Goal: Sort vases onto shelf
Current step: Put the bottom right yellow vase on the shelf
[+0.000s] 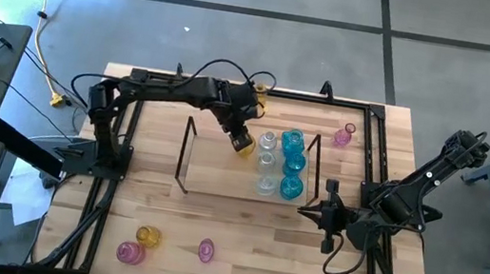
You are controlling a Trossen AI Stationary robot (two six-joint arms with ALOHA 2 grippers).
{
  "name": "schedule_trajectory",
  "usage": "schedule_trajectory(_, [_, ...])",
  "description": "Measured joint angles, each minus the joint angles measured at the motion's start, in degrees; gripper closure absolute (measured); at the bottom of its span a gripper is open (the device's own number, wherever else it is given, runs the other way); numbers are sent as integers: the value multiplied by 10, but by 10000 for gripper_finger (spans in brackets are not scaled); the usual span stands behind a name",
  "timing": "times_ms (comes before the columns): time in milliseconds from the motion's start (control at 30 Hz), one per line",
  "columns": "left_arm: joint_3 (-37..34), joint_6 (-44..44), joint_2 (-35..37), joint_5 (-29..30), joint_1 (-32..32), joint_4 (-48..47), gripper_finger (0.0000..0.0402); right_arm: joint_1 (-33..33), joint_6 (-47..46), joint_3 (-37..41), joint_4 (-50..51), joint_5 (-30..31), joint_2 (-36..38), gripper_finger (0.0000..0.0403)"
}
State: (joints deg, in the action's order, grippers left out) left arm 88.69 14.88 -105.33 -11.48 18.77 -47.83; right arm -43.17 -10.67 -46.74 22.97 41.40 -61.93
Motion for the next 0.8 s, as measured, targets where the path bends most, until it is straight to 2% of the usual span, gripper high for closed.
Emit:
schedule_trajectory(267, [0,-4,0,6,1,14,329,0,0,0,0,-1,0,403])
schedule_trajectory(800, [0,-33,17,2,1,12,324,0,0,0,0,-5,0,403])
